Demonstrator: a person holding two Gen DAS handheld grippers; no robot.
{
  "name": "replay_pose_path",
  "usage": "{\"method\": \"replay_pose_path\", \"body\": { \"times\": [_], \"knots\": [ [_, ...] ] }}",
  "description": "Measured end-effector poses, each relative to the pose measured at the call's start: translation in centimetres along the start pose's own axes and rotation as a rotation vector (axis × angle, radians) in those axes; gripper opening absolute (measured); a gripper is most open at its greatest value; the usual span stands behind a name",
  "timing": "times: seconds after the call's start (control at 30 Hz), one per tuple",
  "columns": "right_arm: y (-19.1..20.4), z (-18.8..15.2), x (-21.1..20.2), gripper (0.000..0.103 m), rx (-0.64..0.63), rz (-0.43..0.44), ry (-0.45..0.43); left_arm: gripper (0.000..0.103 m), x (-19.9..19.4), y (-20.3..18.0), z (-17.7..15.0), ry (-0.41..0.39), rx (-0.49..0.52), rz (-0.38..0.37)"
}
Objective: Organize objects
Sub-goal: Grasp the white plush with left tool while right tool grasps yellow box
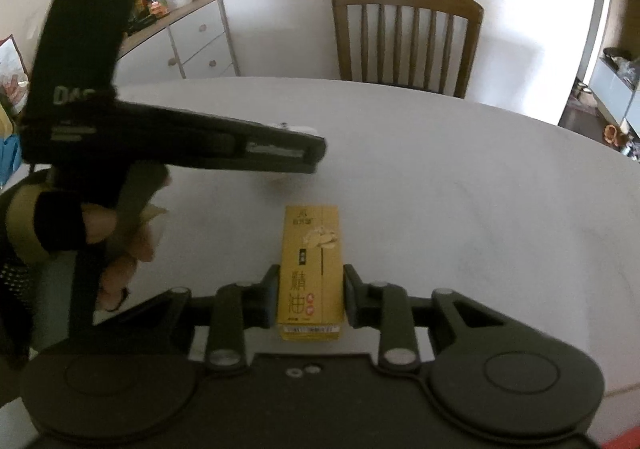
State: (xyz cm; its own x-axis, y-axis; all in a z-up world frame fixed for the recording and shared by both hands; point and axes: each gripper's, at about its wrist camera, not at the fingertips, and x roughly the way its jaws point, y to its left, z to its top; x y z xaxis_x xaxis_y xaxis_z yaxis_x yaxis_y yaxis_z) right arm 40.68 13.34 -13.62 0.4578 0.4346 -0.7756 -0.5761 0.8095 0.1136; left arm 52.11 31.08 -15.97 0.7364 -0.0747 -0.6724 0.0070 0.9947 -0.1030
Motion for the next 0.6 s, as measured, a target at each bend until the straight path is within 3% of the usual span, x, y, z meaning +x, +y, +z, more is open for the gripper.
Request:
{"method": "replay_pose_path", "body": {
  "times": [0.2, 0.6],
  "knots": [
    [0.1, 0.0, -3.0, 0.029, 0.028, -0.004, -0.007, 0.056, -3.9, -1.8, 0.0, 0.020, 0.013, -0.031],
    [-0.3, -2.1, -14.3, 0.029, 0.028, -0.002, -0.058, 0.056, -14.5, -6.8, -1.1, 0.031, 0.041, -0.124]
  ]
}}
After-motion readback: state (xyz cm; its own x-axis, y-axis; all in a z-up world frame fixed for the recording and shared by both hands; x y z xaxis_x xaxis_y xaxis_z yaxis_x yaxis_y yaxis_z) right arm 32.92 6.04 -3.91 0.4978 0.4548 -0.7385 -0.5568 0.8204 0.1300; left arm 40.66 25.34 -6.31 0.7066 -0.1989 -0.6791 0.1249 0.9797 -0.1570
